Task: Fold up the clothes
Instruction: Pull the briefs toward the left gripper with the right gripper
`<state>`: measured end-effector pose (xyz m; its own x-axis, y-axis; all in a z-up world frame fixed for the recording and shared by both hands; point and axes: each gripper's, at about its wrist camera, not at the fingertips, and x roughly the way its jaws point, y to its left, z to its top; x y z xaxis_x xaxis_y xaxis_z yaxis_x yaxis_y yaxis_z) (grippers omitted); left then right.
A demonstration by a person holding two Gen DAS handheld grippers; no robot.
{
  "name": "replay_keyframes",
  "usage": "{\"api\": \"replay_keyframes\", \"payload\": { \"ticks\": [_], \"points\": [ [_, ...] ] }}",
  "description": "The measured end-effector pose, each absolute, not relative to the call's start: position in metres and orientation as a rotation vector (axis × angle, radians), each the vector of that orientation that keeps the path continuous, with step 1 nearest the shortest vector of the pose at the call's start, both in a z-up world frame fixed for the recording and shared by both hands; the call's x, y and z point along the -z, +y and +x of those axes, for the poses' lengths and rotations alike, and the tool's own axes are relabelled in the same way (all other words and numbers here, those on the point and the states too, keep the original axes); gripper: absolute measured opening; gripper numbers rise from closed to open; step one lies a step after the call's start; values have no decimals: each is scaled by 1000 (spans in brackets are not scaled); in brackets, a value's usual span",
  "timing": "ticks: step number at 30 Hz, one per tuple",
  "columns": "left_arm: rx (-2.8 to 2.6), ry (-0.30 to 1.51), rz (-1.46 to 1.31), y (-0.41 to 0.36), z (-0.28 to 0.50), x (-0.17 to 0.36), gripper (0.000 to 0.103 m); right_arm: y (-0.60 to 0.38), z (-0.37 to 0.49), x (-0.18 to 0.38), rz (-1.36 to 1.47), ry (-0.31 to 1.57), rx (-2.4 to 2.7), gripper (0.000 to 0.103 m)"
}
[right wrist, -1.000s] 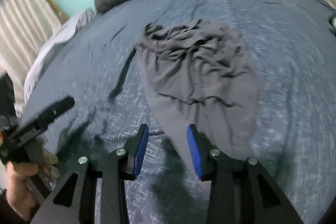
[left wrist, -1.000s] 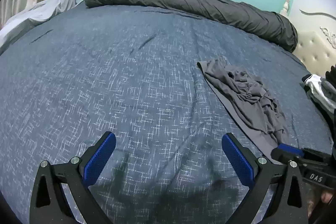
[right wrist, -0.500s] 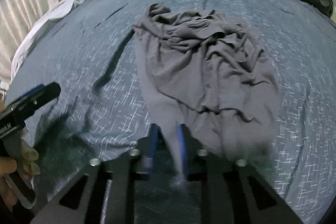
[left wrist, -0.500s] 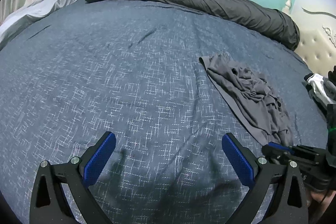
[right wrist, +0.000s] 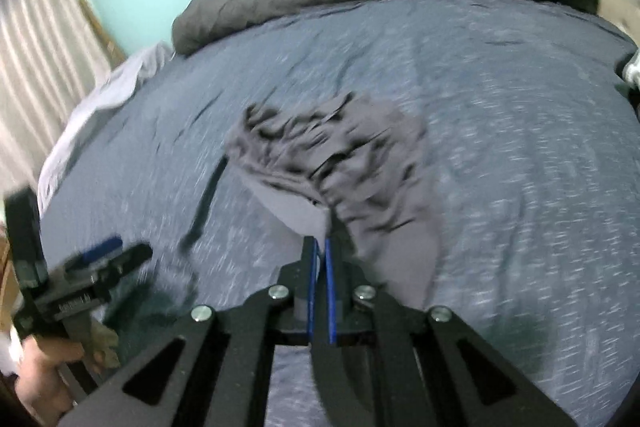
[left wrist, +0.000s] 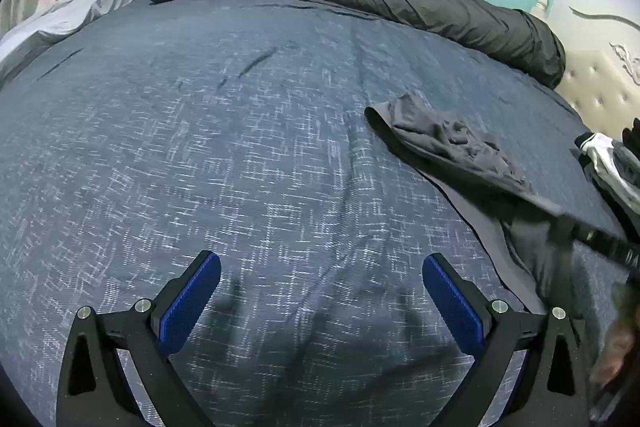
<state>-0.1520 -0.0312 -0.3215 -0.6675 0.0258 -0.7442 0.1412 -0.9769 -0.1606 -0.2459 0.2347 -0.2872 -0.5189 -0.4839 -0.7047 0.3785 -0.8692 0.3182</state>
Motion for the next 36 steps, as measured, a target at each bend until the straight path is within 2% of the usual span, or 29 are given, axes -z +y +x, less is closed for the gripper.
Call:
{"api": "replay_keyframes", "payload": {
  "ticks": [13,26,31,34,36],
  "points": [
    [2838,323,1283,-17,-186,321,103,322,-255,269,1092,-320,2574,4],
    [2920,112,1358,17,-235,328,102,371,-263,281,1190,-433,2618,4],
    [2947,122,1386,27,-245,331,102,367,-264,288,1225,-450,2572,4],
    [2969,112,1406,33,-251,333,94,359,-263,289,1221,-427,2551,4],
    [2975,151,1452,35,-254,339,84,355,-262,290,1222,-423,2538,4]
  ]
}}
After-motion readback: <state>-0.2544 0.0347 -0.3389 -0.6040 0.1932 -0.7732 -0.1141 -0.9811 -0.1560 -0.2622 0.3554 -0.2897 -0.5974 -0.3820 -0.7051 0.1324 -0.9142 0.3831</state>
